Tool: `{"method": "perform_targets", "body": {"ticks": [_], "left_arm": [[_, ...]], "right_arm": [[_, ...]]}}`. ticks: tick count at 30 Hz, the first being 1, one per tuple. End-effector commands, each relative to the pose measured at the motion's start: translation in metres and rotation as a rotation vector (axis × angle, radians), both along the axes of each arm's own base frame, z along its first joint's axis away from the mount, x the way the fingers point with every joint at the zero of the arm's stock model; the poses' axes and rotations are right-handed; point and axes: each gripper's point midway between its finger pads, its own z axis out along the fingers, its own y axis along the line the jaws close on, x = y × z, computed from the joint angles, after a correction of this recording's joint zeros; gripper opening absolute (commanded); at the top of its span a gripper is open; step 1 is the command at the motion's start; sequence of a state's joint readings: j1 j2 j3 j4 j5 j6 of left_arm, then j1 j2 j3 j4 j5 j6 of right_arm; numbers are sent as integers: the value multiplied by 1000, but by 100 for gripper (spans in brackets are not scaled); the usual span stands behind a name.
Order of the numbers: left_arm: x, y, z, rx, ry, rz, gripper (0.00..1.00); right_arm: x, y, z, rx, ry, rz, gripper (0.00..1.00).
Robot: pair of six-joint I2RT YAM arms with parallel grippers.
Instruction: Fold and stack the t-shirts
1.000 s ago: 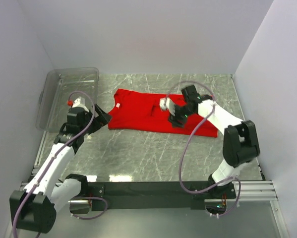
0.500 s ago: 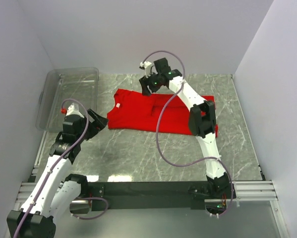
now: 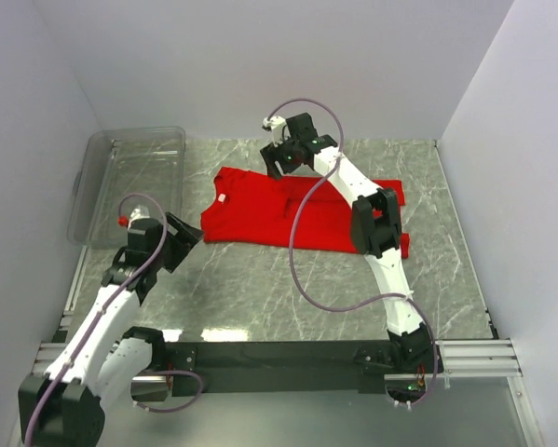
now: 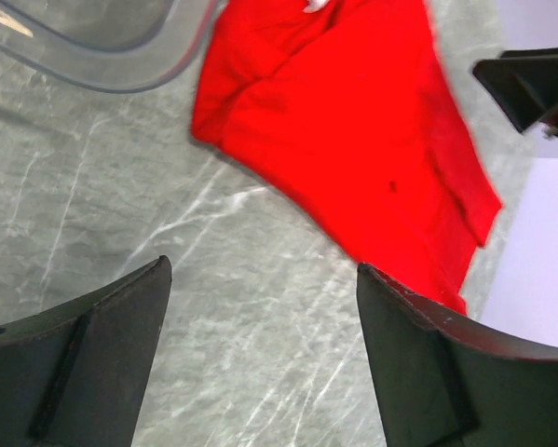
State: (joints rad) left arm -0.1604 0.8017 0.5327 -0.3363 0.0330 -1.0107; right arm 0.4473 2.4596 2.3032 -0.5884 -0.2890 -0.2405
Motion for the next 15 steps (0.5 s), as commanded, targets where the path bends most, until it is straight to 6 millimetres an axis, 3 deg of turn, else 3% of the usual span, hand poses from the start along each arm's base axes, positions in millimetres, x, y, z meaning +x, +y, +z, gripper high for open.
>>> {"method": "perform_targets", "body": {"ticks": [1,2,3,4,9,12,15], "left_arm": [[15,-4,-3,-47,-1,22,85],[19,-6,-5,-50,9,14,85],[20,-7,-6,-41,12,6,85],[22,-7,-5,-37,14,4,85],[22,-5,-6,-11,32,-6,85],[19,-6,-7,-27,25,2,86],[15,-7,-13,-49,31,7,85]], "right_arm": [[8,2,24,19,-97,88,77],[10,4,22,20,-90,94,77],[14,5,33,27,-97,88,77],[14,6,16,25,-56,75,76],[9,-1,-14,-29,-1,16,76],[10,-11,-22,-57,20,-20,75],[9,-7,-23,-59,23,-12,75]]}}
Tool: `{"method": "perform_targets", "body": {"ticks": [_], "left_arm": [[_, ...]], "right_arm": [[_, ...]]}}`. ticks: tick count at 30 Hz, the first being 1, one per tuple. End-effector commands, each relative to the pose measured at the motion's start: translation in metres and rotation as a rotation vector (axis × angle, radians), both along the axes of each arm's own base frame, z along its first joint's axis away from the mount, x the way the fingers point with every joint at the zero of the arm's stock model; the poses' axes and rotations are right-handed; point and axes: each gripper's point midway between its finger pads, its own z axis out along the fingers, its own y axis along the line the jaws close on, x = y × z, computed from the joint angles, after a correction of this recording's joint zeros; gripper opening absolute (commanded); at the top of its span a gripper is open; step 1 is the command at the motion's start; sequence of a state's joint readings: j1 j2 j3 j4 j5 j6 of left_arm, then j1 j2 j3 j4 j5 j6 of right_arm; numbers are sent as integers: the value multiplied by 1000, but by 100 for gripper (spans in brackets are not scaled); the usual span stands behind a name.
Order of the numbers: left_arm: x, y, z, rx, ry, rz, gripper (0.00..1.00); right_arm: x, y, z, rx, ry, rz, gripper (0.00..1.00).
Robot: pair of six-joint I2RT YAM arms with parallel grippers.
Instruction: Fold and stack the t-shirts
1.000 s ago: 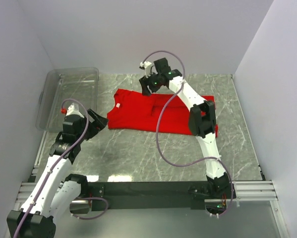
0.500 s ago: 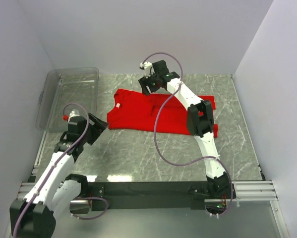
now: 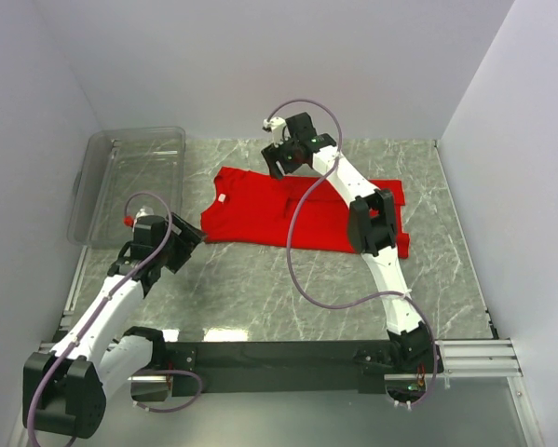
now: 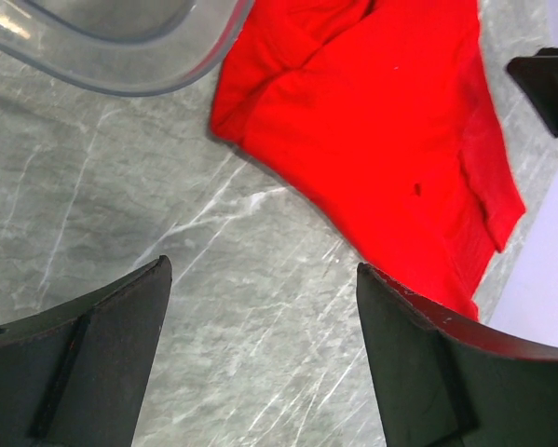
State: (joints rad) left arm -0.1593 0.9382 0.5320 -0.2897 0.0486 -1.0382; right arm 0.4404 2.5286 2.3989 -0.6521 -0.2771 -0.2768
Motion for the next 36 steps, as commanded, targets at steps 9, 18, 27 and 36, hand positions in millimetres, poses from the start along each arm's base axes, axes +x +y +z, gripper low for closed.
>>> {"method": "perform_targets", "body": {"ticks": [9,18,27,36], "left_arm": [[11,-1,17,-1,-63,-13,85],[14,-4,16,-7,-59,-24,85],[12,-3,17,-10,-64,-14,85],[11,-2,17,-2,-61,-18,85]], "right_arm": [[-19,-5,-5,-183,-28,39,76],[-3,-22,-18,-293,-73,102,77],[-17,-22,-38,-397,-57,216,77],[-15,-30,-58,-503,-60,243,76]]}}
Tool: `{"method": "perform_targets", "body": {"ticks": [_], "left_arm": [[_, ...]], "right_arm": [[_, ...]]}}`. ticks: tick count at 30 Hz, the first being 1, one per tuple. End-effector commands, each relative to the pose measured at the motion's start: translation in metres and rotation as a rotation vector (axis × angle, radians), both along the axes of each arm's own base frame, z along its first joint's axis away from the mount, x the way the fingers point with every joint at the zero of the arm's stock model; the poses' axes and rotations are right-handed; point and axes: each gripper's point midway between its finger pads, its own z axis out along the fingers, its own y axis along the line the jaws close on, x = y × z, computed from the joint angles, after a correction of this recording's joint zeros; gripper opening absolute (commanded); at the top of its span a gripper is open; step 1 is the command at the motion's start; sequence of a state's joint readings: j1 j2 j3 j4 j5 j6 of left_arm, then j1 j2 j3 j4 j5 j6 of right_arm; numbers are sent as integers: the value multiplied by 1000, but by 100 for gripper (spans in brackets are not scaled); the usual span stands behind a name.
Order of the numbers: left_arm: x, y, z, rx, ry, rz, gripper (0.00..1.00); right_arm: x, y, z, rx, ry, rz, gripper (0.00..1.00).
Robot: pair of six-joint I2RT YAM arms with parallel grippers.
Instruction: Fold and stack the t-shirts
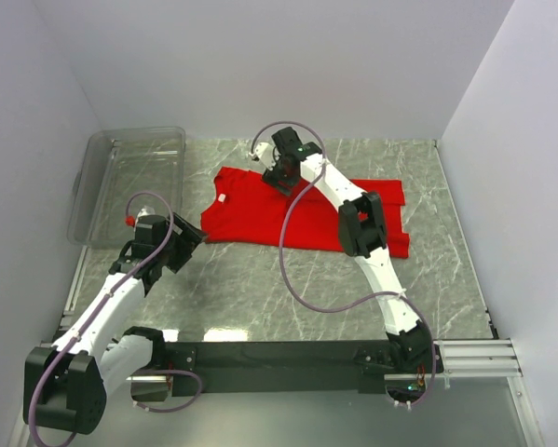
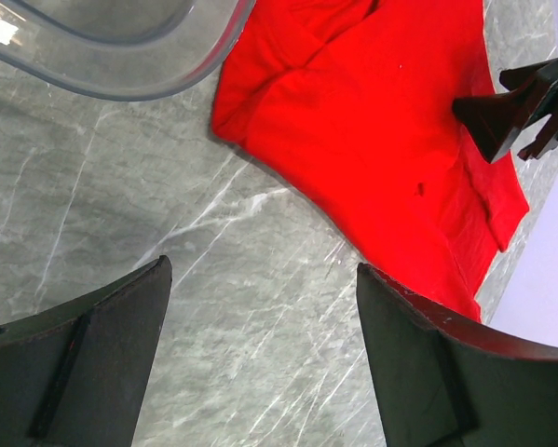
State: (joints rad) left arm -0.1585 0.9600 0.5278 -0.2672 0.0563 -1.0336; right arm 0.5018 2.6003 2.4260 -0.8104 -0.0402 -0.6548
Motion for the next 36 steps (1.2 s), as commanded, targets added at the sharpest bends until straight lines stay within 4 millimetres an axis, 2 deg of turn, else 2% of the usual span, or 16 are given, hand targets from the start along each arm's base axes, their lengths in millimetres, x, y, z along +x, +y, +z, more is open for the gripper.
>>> {"method": "perform_targets", "body": {"ticks": [1,5,8,12,16,18,19,21,22,24,25,28,30,31,36], "left_arm": [[8,-1,21,0,-65,-11,85],[6,-1,20,-3,-62,-10,85],[6,-1,20,-9,-61,-10,85],[7,-2,20,-11,-64,-13,85],[13,-7,16,-36,-66,-18,83],[18,-10,8,-46,-43,-24,81],[22,-11,8,-45,-41,-23,79],[31,-12,1,-33,-5,-23,77],[34,-12,-2,-25,5,-17,74],[44,-15,-7,-16,30,-10,72],[48,-15,-9,-8,40,-4,71],[59,-21,-20,10,84,10,70],[65,-26,-28,11,112,18,68],[67,-29,-32,9,125,18,62],[78,-32,-54,73,212,48,56]], "right_arm": [[-3,-4,-10,-75,8,38,75],[-8,-10,-24,-107,43,58,73],[-9,-11,-27,-113,48,62,70],[-5,-13,-24,-121,29,49,68],[9,-10,-10,-77,-37,19,73],[17,-9,8,-18,-67,-18,77],[22,-1,26,36,-99,-17,78],[23,8,47,123,-115,-27,79],[26,10,69,170,-155,-31,80],[23,17,90,242,-168,-35,80],[23,17,111,278,-196,-36,81],[18,20,142,368,-210,-34,81],[15,18,154,407,-203,-45,81],[9,20,161,434,-189,-33,81],[1,3,166,498,-138,-73,80]]}}
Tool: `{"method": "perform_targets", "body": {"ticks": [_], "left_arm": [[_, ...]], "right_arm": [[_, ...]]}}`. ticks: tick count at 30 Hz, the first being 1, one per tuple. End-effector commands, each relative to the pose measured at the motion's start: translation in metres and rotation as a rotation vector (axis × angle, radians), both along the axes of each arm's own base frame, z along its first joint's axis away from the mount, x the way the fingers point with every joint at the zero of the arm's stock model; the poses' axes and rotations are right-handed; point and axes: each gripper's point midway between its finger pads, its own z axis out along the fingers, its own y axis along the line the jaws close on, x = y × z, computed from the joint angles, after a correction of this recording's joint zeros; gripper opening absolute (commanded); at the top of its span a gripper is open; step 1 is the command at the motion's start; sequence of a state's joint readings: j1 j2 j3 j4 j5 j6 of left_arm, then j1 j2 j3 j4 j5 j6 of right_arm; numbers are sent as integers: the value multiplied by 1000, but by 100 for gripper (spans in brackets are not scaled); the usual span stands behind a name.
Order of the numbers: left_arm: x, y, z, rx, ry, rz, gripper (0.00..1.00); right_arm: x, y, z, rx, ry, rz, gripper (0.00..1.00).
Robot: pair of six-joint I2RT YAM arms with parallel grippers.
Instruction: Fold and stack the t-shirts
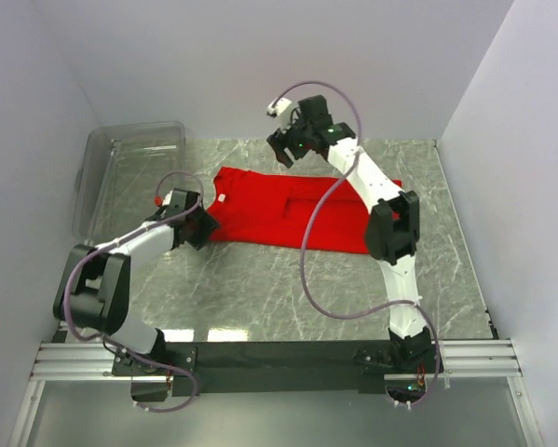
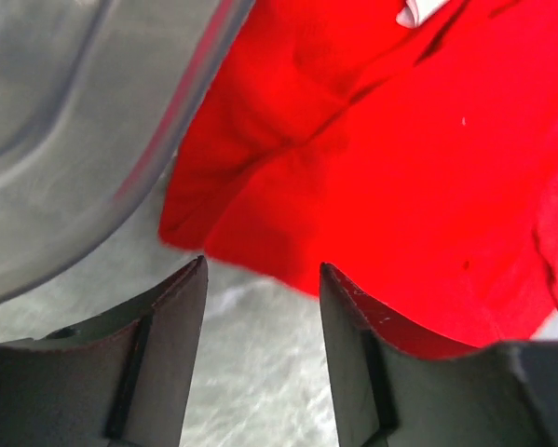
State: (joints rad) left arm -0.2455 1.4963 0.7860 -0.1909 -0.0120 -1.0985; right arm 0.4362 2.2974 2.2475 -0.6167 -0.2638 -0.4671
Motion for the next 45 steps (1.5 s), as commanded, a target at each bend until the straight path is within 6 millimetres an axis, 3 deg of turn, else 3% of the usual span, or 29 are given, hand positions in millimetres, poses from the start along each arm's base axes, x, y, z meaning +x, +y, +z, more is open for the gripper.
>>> {"method": "perform_targets", "body": {"ticks": [1,5,9,10,11,13,15,16,17,18,19,20,24,25,30,36,41,45], "left_arm": [[8,1,-10,58,57,38,56],[8,-3,-12,111,87,14,56],[8,-11,0,131,49,-30,57],[7,-12,2,133,40,-38,57],[6,-14,9,133,15,-51,58],[5,-18,17,130,-14,-73,61],[2,-23,34,120,-75,-99,64],[1,-24,40,115,-96,-106,68],[-2,-26,53,98,-135,-118,69],[-2,-30,62,92,-175,-137,71],[-5,-31,68,88,-196,-146,72],[-8,-29,81,88,-237,-144,74],[-20,-12,103,135,-293,-113,79],[-26,-7,103,147,-282,-109,80],[-44,9,118,168,-328,-70,82],[-59,14,109,143,-328,-57,82],[-66,14,107,128,-331,-55,82],[-69,17,107,132,-332,-52,82]], "right_arm": [[-8,-10,32,122,6,-14,80],[-11,-37,29,143,57,-56,80],[-14,-79,15,144,129,-64,79],[-17,-105,7,103,138,-44,78],[-31,-105,8,128,154,51,77],[-63,-135,-4,64,166,187,76],[-90,-151,-14,17,166,276,75],[-123,-164,-27,-15,210,303,75],[-136,-171,-32,-72,164,383,75],[-167,-178,-59,-92,227,417,75],[-177,-188,-50,-162,155,448,75],[-189,-194,-54,-184,158,451,75],[-240,-211,-81,-245,220,424,74],[-241,-214,-78,-264,187,404,74],[-257,-240,-107,-370,231,269,72],[-251,-270,-131,-503,229,146,70],[-233,-277,-135,-529,220,79,67],[-232,-279,-140,-544,230,95,65]]}}
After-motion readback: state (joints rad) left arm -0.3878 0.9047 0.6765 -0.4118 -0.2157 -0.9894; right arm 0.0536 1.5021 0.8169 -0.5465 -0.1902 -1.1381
